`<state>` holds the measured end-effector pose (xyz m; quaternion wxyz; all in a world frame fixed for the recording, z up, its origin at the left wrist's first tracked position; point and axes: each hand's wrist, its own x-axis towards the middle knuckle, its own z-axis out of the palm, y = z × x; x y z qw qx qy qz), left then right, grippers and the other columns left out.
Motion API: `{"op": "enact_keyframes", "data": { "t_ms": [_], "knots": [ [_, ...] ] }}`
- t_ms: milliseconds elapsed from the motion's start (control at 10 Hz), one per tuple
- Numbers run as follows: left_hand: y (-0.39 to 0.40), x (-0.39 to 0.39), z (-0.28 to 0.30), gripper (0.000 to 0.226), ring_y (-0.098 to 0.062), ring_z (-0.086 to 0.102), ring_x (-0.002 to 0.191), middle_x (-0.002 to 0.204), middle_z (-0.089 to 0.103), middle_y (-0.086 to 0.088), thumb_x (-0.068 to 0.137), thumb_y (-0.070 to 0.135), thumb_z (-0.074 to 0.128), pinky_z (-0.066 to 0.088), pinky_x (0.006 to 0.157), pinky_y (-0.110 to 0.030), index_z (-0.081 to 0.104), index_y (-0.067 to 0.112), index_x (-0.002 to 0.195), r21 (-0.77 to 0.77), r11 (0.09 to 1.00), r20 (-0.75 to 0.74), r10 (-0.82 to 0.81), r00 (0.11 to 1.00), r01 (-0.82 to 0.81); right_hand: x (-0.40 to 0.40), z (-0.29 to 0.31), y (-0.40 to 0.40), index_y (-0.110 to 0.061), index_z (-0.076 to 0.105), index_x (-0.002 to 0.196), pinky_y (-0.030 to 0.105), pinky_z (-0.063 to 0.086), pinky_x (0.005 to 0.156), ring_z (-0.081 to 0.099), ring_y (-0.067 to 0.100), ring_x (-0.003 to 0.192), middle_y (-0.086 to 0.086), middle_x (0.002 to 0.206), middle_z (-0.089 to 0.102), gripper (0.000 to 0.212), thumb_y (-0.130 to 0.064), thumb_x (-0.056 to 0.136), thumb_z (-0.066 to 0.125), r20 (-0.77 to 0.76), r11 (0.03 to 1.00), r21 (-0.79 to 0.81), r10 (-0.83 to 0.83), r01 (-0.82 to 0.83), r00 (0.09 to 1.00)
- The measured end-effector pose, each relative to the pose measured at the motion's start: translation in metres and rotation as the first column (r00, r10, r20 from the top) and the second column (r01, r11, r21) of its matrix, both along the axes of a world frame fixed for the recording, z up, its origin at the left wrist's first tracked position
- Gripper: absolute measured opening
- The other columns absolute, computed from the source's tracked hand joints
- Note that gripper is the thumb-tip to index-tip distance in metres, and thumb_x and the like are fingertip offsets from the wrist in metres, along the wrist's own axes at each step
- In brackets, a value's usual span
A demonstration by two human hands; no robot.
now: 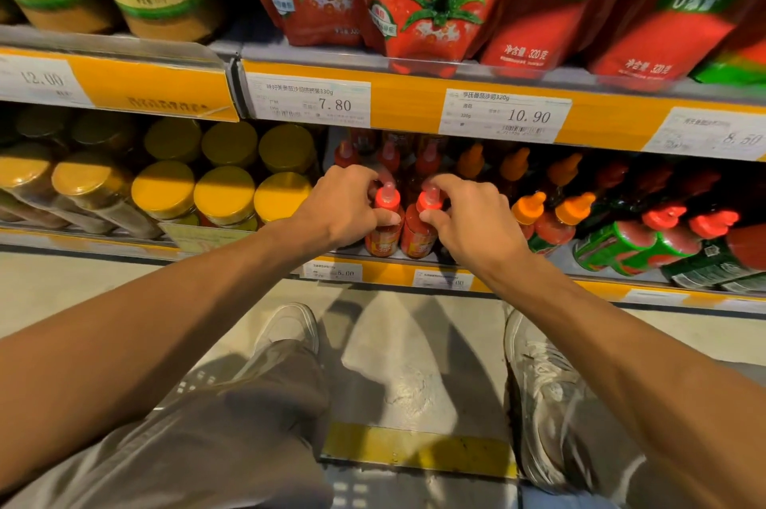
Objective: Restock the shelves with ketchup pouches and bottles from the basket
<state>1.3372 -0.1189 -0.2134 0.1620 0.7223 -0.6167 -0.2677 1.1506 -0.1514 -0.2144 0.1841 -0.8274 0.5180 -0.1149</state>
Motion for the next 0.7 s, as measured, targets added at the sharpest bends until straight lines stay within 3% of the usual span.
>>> {"op": "enact_keyframes", "data": {
  "t_ms": [200, 400, 600, 700],
  "knots": [
    [0.005, -0.001, 0.008, 0.041, -0.026, 0.065, 0.11, 0.113, 0.073, -0.006, 0.082, 0.032, 0.081, 0.053, 0.093, -0.042, 0.068, 0.016, 0.117, -0.007, 0.997, 0.041, -0.078, 0.996, 0.078, -0.002, 0.0, -0.001, -0.022, 0.064, 0.124, 0.042, 0.051, 0.083, 0.068, 0.032, 0.098, 0.007, 0.102, 0.074, 0.036, -0.033, 0.09, 0.074, 0.03, 1.0, -0.008, -0.002, 0.002, 1.0],
    [0.005, -0.003, 0.034, 0.062, -0.029, 0.057, 0.123, 0.133, 0.062, -0.008, 0.088, 0.046, 0.072, 0.048, 0.101, -0.045, 0.052, 0.016, 0.138, 0.084, 0.984, 0.174, -0.169, 0.97, 0.156, -0.003, 0.011, 0.006, -0.021, 0.059, 0.126, 0.043, 0.053, 0.08, 0.067, 0.033, 0.102, 0.007, 0.111, 0.071, 0.043, -0.04, 0.09, 0.072, -0.016, 0.998, -0.06, -0.002, 0.001, 1.0],
    [0.029, -0.01, 0.106, 0.057, -0.027, 0.056, 0.119, 0.133, 0.059, -0.008, 0.093, 0.048, 0.064, 0.048, 0.097, -0.042, 0.047, 0.015, 0.137, 0.108, 0.968, 0.239, -0.246, 0.939, 0.226, -0.021, 0.063, 0.032, -0.023, 0.057, 0.124, 0.041, 0.052, 0.072, 0.068, 0.03, 0.096, 0.004, 0.106, 0.071, 0.037, -0.048, 0.096, 0.058, -0.018, 0.988, -0.155, -0.012, 0.009, 1.0],
    [0.053, -0.017, 0.146, 0.051, -0.025, 0.059, 0.112, 0.127, 0.062, -0.007, 0.094, 0.045, 0.064, 0.05, 0.091, -0.036, 0.051, 0.017, 0.135, 0.055, 0.978, 0.246, -0.208, 0.947, 0.201, -0.038, 0.102, 0.052, -0.025, 0.06, 0.124, 0.04, 0.054, 0.077, 0.067, 0.027, 0.102, 0.001, 0.111, 0.071, 0.042, -0.054, 0.094, 0.056, -0.047, 0.994, -0.111, -0.023, 0.017, 0.999]
  ]
}}
